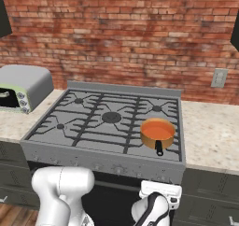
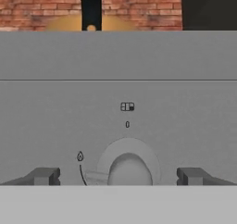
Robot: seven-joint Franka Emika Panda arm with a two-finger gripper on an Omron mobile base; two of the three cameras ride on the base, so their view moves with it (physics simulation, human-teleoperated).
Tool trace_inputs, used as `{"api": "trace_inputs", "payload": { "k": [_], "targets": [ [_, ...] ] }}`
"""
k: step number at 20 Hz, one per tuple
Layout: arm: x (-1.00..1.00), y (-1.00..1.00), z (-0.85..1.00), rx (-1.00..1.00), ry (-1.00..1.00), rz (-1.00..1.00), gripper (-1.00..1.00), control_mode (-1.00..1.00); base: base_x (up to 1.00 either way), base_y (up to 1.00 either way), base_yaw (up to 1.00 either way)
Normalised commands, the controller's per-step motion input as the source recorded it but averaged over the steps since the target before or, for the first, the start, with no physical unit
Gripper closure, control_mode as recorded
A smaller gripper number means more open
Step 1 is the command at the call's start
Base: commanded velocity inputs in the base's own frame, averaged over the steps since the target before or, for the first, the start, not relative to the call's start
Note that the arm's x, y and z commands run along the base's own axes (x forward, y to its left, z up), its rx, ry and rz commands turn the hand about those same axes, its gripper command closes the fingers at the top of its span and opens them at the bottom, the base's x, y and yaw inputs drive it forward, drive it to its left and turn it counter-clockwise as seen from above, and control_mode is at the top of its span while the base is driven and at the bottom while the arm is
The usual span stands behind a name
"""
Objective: Wait until the marinara sauce is simmered to a deep red color and then turn off the stove.
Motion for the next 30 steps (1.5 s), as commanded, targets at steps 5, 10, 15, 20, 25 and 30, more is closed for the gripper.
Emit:
{"api": "trace_inputs", "payload": {
  "k": [5, 10, 15, 20, 25, 30],
  "targets": [
    [0.14, -0.04, 0.00, 0.00, 0.02, 0.00, -1.00, -1.00, 0.00, 0.00, 0.00],
    [0.08, -0.02, -0.02, 0.00, 0.04, 0.00, -1.00, -1.00, 0.00, 0.00, 0.00],
    [0.00, 0.00, 0.00, 0.00, 0.06, 0.00, -1.00, -1.00, 0.00, 0.00, 0.00],
    [0.00, 0.00, 0.00, 0.00, 0.00, 0.00, -1.00, -1.00, 0.00, 0.00, 0.00],
    [0.00, 0.00, 0.00, 0.00, 0.00, 0.00, 1.00, -1.00, 0.00, 0.00, 0.00],
    [0.00, 0.00, 0.00, 0.00, 0.00, 0.00, 1.00, -1.00, 0.00, 0.00, 0.00]
  ]
}}
